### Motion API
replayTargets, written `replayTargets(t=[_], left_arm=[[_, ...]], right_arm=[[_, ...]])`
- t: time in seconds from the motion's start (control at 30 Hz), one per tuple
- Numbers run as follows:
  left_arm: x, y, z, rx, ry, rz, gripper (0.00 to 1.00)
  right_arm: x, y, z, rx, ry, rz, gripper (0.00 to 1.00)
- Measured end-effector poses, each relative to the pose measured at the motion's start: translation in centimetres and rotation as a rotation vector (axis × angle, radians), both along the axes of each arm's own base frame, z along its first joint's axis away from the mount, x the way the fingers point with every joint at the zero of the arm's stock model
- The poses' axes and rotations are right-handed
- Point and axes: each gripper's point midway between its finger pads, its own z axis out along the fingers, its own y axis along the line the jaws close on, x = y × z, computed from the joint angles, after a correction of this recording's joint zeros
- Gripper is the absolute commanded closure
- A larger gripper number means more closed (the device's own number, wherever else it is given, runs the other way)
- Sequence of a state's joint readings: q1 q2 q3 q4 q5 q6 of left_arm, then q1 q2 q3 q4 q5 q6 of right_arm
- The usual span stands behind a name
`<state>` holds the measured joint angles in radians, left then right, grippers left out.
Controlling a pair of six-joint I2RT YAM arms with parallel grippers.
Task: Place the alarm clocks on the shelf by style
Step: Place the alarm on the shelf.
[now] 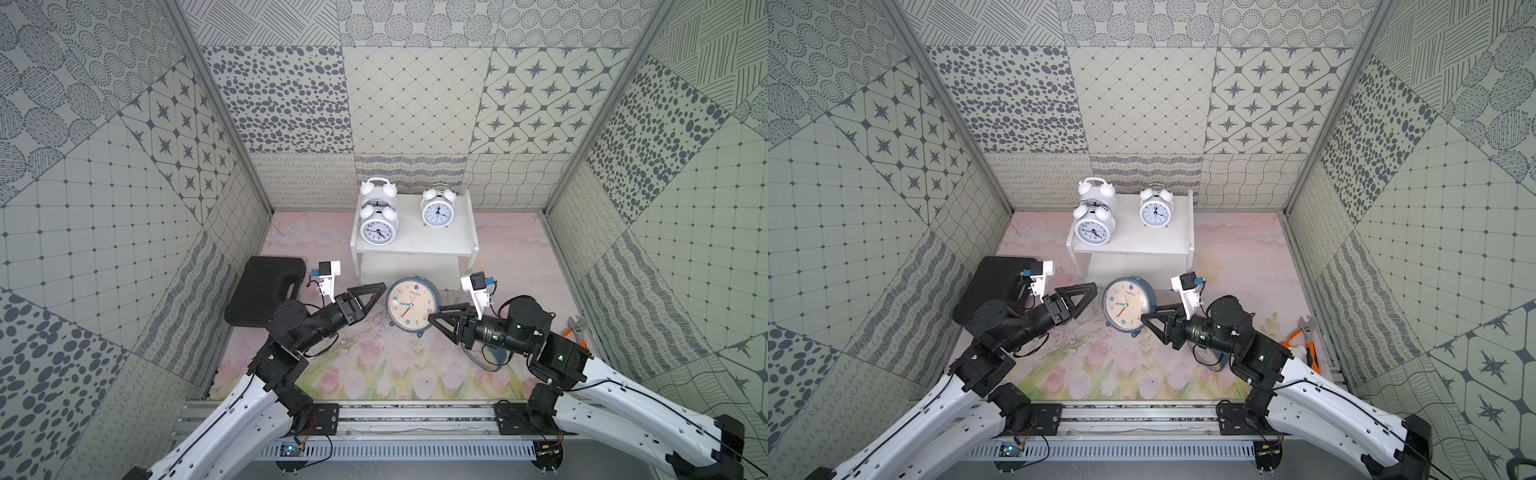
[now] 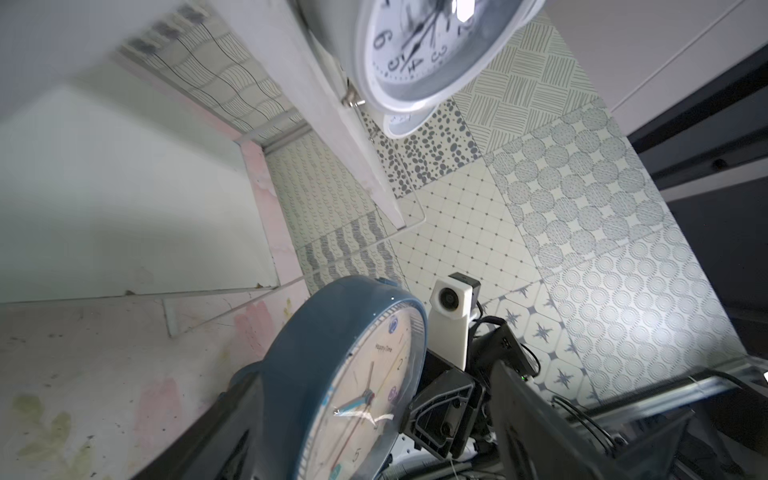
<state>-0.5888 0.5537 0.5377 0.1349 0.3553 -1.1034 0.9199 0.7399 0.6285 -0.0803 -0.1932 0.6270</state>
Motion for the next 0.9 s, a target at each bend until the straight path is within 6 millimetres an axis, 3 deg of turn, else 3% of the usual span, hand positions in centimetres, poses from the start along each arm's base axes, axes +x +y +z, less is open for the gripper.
replayTargets(t=[0.17, 0.4, 0.53, 0.77, 0.9], left_arm=[[0.5, 3.9, -3.8, 0.158, 0.123, 0.206, 0.12], [-0.1, 7.5, -9.2, 0.342, 0.266, 0.352, 0.13], [-0.5, 8.8, -10.9, 0.409, 0.311, 0.395, 0.13], [-1.2, 10.1, -13.0, 0.480, 0.360, 0.427, 0.14], [-1.5, 10.5, -14.1, 0.508, 0.384, 0.432, 0.14]], right_arm=[[0.5, 0.1, -0.5, -0.068, -0.088, -0.050, 0.73], [1.7, 2.3, -1.9, -0.154, -0.194, -0.077, 0.82], [2.4, 3.4, -2.2, -0.183, -0.255, -0.100, 0.82], [3.4, 4.2, -0.4, -0.146, -0.358, -0.156, 0.82], [4.3, 5.1, -0.4, -0.155, -0.394, -0.191, 0.82]])
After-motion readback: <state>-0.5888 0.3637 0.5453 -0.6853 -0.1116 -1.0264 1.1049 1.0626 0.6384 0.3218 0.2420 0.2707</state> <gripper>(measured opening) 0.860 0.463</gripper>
